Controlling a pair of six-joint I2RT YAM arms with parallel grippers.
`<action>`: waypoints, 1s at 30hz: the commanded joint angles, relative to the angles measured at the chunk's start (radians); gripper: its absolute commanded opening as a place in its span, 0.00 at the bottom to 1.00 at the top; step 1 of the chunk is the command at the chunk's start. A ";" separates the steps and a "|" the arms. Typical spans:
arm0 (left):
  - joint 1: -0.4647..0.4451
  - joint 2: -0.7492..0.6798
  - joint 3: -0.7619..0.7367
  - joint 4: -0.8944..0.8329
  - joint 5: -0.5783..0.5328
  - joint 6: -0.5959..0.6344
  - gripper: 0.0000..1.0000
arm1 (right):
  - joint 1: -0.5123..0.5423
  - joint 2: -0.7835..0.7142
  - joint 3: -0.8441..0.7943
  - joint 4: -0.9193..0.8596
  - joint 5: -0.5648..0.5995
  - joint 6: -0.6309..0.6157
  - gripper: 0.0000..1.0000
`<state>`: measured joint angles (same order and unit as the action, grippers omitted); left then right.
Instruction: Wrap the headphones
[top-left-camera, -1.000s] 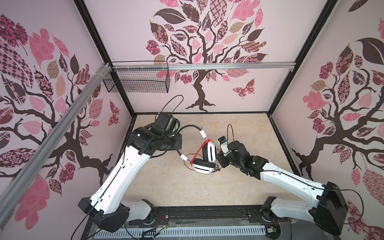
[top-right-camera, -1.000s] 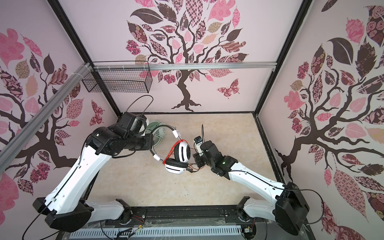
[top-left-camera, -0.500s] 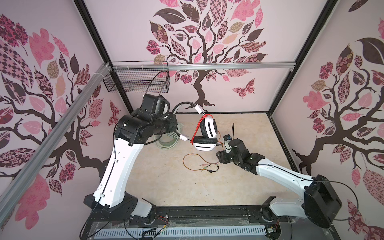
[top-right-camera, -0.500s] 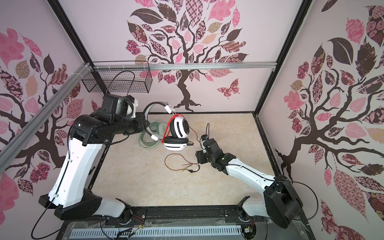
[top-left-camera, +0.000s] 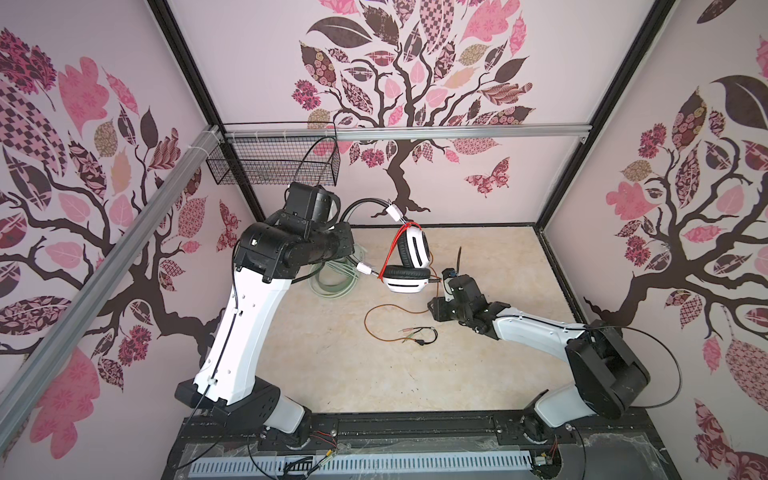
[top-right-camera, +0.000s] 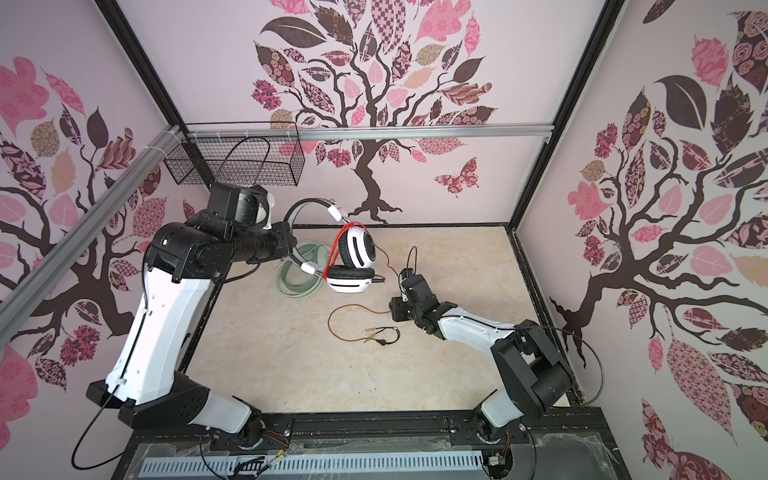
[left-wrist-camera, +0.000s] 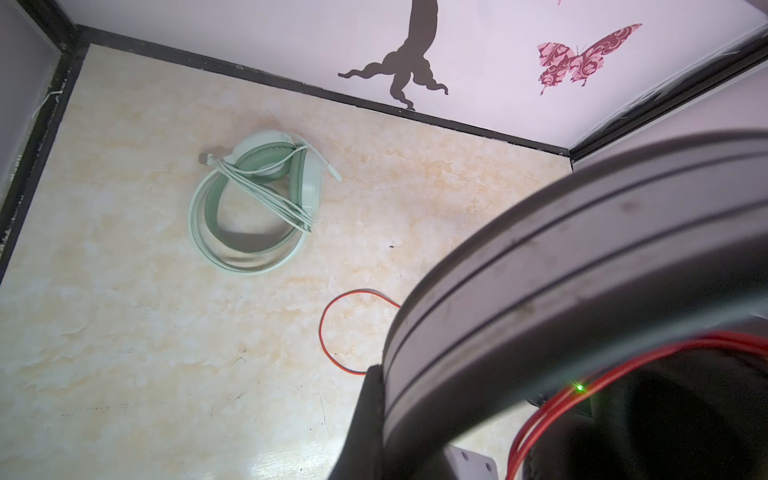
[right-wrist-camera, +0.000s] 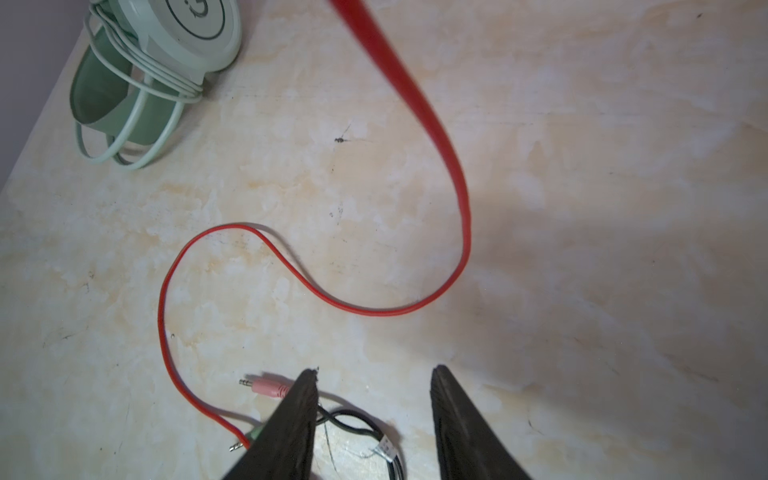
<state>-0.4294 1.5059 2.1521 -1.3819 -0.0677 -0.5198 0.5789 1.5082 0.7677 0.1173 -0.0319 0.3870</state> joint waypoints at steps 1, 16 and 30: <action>0.015 -0.003 0.055 0.044 0.015 -0.023 0.00 | -0.009 0.007 -0.038 0.170 0.021 0.025 0.48; 0.021 0.007 0.073 0.042 0.032 -0.025 0.00 | -0.125 0.160 0.004 0.309 -0.112 -0.007 0.47; 0.023 0.023 0.095 0.036 0.033 -0.031 0.00 | -0.127 0.314 0.059 0.406 -0.172 0.021 0.24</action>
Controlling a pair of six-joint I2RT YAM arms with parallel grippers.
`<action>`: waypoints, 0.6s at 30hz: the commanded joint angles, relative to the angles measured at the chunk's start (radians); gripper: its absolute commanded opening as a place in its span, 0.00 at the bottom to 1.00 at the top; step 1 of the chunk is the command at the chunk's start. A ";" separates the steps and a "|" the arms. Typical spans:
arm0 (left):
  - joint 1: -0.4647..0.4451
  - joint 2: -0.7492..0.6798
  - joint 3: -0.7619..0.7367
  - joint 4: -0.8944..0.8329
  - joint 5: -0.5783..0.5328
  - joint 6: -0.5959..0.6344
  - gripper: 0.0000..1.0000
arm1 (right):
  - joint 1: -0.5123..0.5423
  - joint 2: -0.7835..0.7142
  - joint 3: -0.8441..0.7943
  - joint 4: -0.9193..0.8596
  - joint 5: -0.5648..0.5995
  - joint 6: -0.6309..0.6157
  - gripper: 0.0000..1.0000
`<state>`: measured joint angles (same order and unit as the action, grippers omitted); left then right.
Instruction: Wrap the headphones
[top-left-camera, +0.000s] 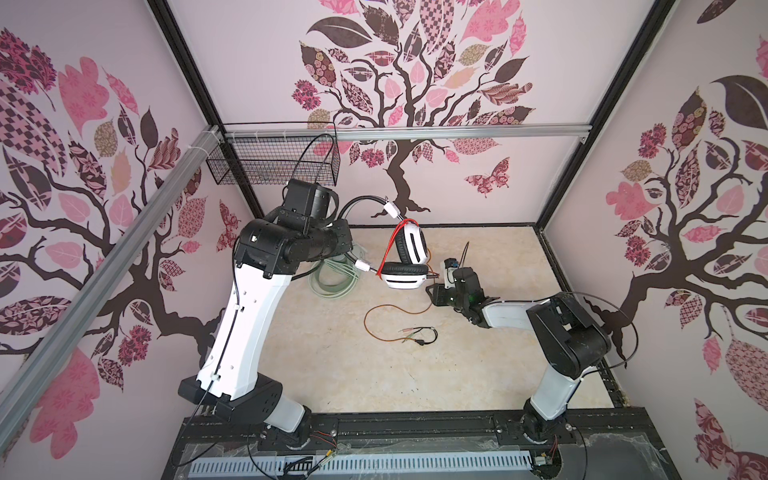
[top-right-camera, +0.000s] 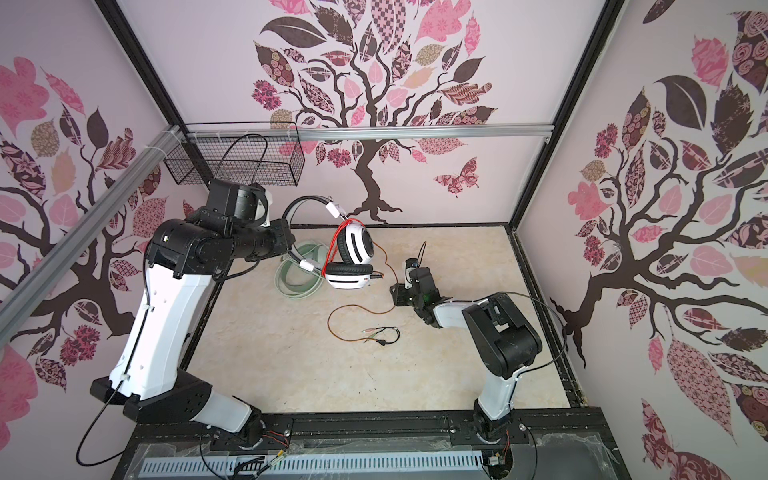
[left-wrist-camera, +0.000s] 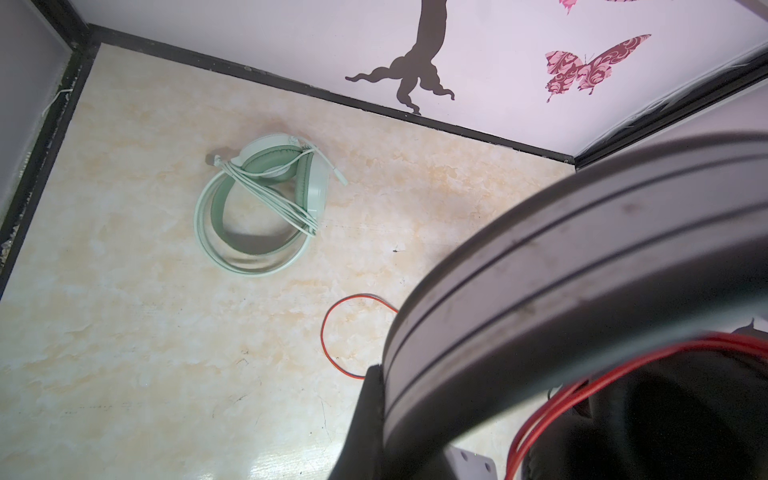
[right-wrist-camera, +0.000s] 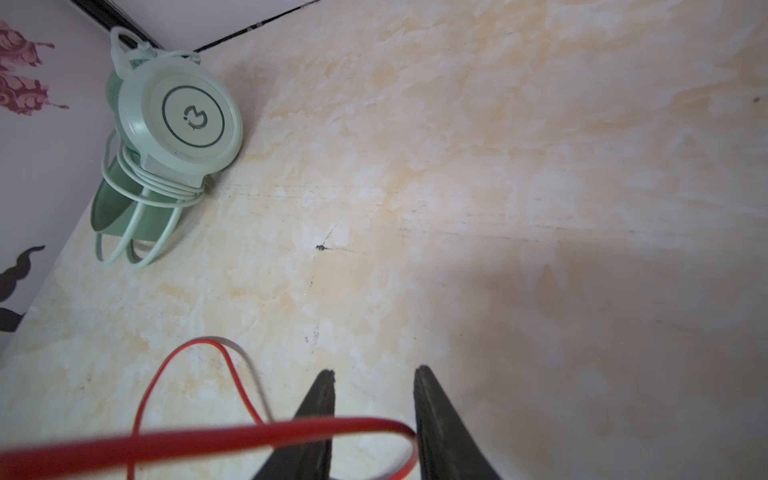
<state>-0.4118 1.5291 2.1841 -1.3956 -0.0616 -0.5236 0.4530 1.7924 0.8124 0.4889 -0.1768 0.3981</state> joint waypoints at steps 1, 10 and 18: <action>0.006 0.003 0.068 0.047 0.027 -0.029 0.00 | -0.001 0.030 0.004 0.044 -0.035 0.019 0.17; 0.133 0.029 0.077 0.144 0.455 -0.166 0.00 | 0.010 0.028 -0.026 0.027 -0.089 0.064 0.00; 0.141 0.030 0.038 0.262 0.486 -0.276 0.00 | 0.113 -0.095 -0.027 -0.084 -0.041 0.020 0.00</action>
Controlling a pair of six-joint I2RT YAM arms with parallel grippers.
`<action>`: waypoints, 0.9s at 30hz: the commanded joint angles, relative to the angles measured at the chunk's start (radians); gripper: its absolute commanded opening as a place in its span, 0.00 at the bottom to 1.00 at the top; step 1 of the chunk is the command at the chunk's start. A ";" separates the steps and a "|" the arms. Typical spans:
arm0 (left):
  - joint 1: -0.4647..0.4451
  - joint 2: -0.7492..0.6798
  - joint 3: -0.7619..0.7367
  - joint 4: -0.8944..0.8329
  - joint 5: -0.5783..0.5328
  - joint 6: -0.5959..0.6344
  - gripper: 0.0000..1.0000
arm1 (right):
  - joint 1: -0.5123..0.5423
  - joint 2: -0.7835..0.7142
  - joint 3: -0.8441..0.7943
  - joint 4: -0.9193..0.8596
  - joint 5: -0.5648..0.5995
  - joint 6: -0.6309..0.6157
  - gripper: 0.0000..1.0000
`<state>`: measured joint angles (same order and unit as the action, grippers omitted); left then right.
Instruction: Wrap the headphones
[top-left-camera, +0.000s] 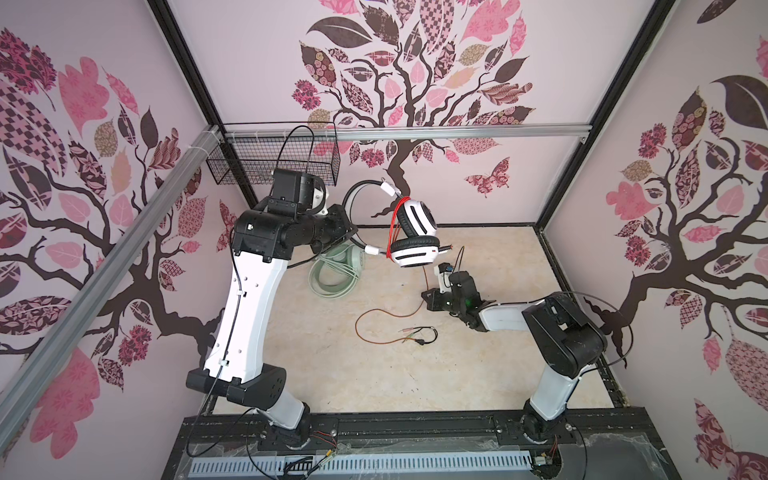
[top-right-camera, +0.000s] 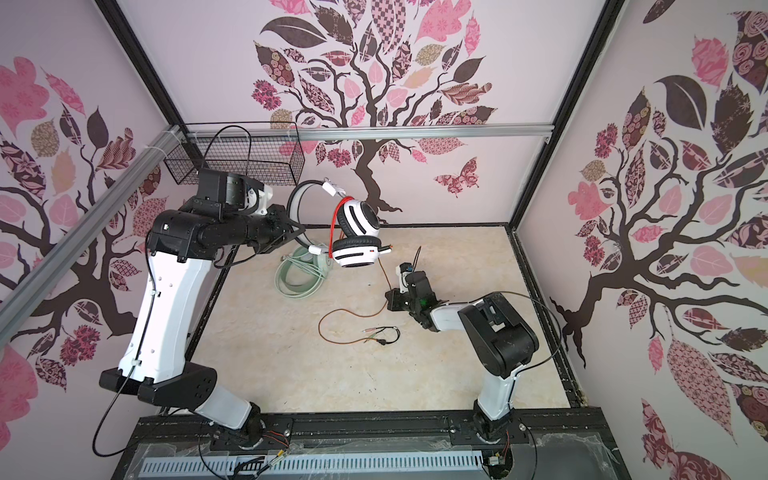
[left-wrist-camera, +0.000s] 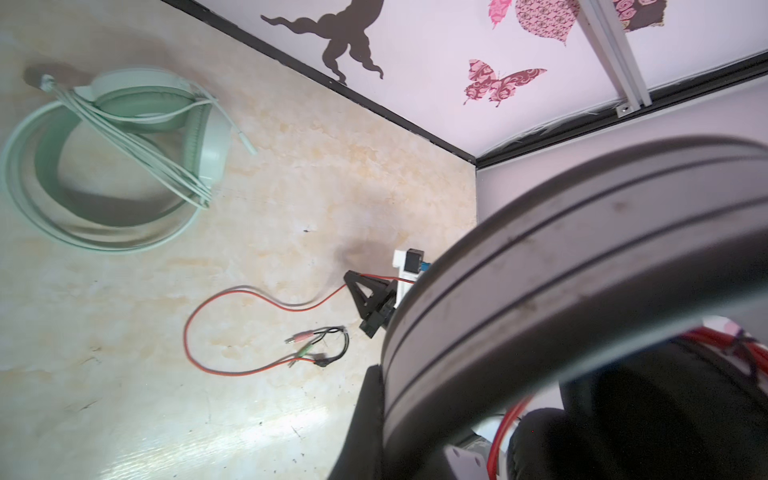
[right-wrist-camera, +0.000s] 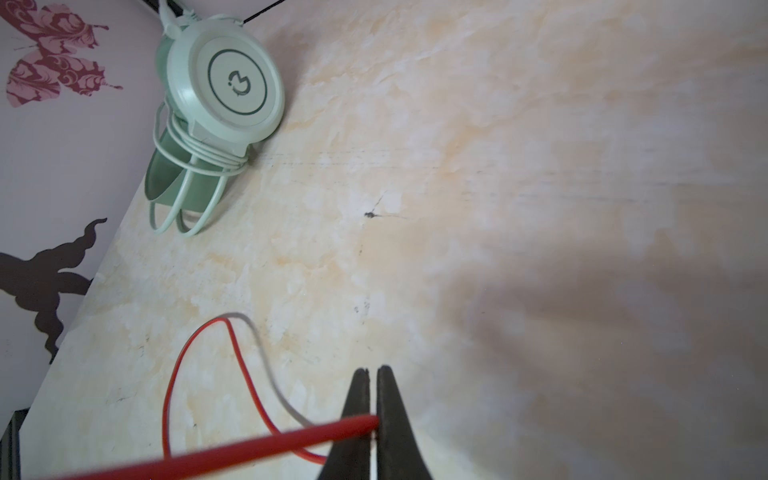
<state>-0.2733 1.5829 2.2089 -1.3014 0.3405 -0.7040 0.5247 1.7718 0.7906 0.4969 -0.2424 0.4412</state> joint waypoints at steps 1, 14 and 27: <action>0.003 -0.025 -0.007 0.184 0.062 -0.106 0.00 | 0.064 -0.099 -0.007 -0.113 0.040 -0.030 0.00; 0.012 0.078 -0.110 0.323 -0.088 -0.189 0.00 | 0.503 -0.423 -0.016 -0.461 0.372 -0.140 0.00; 0.013 0.090 -0.322 0.343 -0.324 -0.154 0.00 | 0.703 -0.533 0.189 -0.748 0.475 -0.216 0.00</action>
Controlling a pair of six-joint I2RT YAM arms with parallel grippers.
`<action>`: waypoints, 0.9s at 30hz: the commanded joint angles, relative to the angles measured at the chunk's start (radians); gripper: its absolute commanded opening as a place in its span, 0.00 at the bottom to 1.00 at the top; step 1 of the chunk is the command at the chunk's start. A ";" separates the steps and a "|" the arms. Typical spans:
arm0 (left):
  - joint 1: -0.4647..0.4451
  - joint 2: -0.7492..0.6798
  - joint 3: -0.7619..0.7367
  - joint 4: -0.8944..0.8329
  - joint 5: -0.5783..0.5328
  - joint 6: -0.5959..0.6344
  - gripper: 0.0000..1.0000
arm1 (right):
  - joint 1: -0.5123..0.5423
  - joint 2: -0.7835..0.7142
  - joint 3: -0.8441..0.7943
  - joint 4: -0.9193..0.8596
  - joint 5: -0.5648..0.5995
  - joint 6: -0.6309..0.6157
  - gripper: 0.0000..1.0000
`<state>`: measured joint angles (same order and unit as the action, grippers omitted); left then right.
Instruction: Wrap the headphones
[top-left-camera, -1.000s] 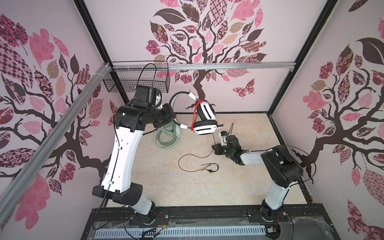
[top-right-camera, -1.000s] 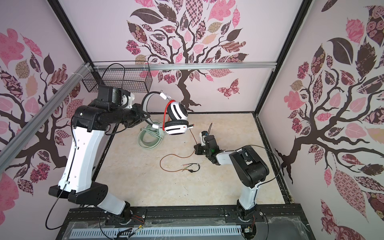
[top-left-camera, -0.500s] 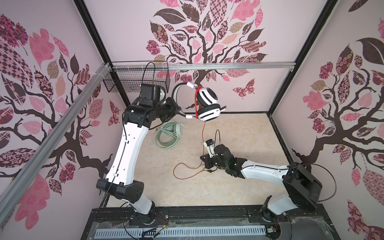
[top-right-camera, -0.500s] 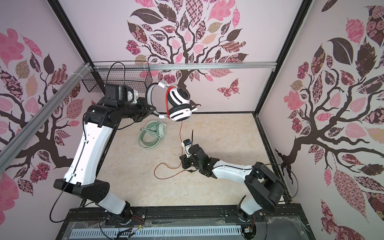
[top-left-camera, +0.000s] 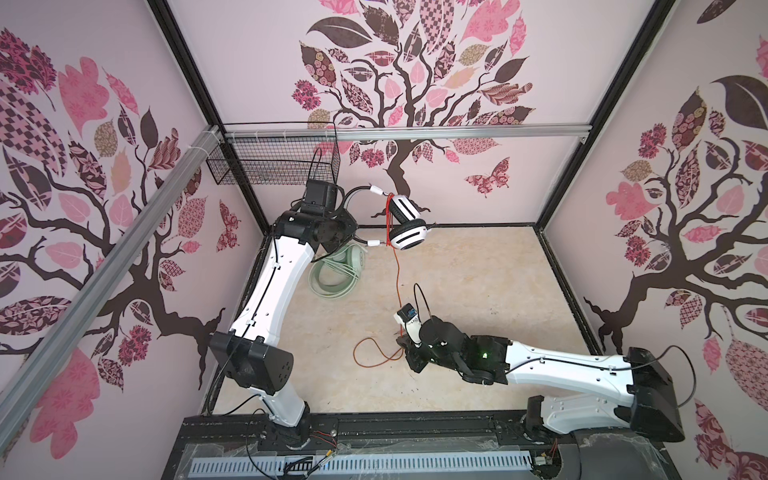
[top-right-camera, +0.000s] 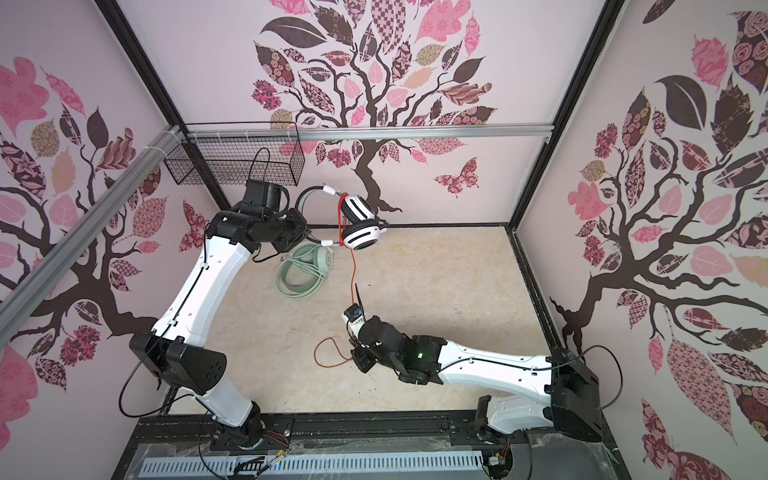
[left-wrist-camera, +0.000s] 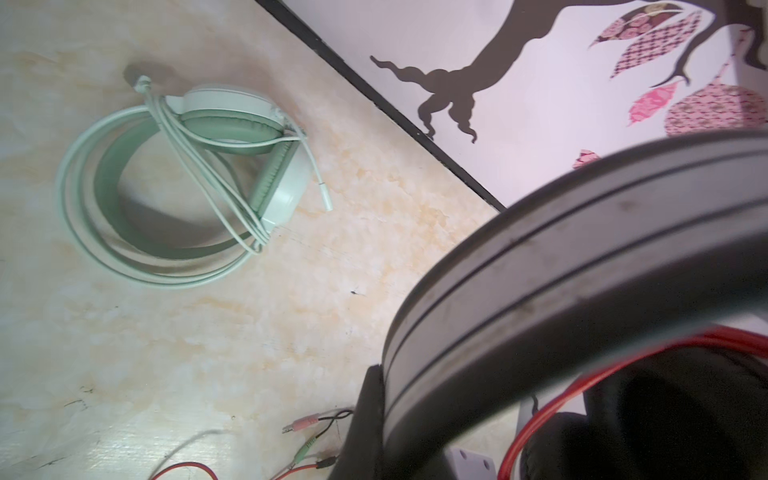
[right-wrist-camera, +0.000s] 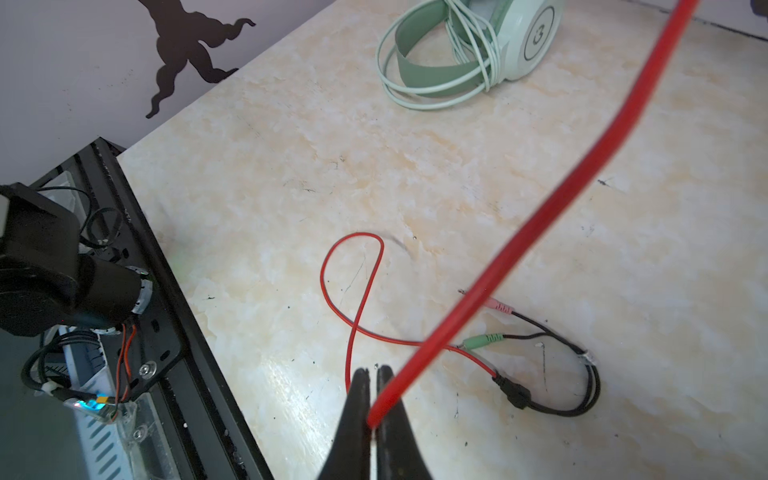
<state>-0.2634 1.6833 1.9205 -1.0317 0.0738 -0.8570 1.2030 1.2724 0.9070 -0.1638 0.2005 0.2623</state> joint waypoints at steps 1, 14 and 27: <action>0.003 -0.008 -0.049 0.077 -0.073 0.004 0.00 | 0.036 -0.031 0.092 -0.097 0.018 -0.054 0.00; -0.069 0.090 -0.049 -0.158 -0.464 0.082 0.00 | 0.090 -0.086 0.286 -0.298 0.179 -0.241 0.00; -0.252 -0.031 -0.203 -0.320 -0.841 0.226 0.00 | 0.082 -0.119 0.260 -0.304 0.444 -0.325 0.00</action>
<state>-0.4896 1.7107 1.7630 -1.3266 -0.6537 -0.6624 1.2881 1.1820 1.1603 -0.4492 0.5396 -0.0223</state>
